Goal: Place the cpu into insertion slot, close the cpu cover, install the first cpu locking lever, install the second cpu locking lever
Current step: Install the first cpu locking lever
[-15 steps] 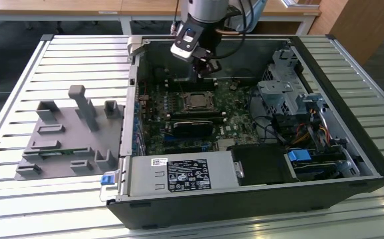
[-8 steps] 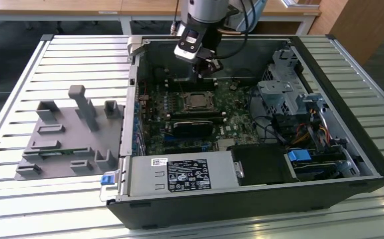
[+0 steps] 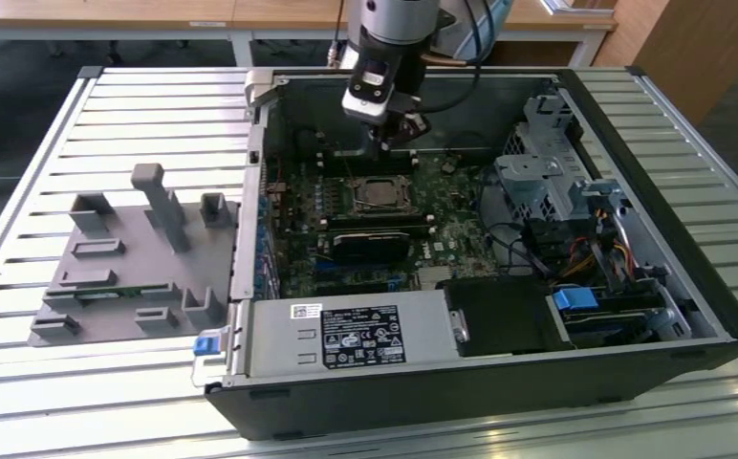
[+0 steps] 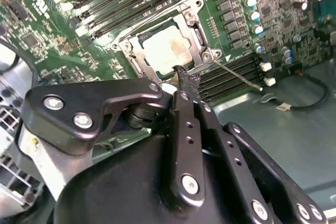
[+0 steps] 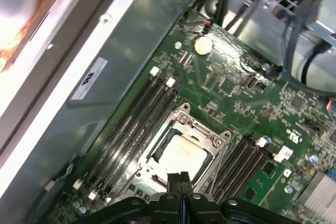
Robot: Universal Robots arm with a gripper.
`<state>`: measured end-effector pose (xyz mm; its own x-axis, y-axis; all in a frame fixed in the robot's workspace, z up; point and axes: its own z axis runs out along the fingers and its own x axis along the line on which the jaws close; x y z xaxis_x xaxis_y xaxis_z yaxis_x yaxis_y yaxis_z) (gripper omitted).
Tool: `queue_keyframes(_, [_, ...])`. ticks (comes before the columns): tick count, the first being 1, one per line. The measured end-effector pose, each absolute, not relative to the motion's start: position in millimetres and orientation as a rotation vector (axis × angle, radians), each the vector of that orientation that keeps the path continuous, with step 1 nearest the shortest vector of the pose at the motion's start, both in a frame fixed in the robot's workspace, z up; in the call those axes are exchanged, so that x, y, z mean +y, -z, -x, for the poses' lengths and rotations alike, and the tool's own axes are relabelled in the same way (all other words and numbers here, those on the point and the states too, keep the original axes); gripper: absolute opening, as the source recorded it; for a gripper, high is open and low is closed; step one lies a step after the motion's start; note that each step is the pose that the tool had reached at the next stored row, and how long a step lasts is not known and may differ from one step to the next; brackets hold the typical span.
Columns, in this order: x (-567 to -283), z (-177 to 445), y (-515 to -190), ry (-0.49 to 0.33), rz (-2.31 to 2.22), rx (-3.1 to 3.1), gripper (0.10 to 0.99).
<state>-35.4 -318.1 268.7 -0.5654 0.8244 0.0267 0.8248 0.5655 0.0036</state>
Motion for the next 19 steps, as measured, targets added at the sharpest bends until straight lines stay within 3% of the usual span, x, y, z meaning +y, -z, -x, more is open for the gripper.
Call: queue_keyframes(19, [-318.1, 35.4, -268.4, 0.019, 0.992, -2.955, 0.106])
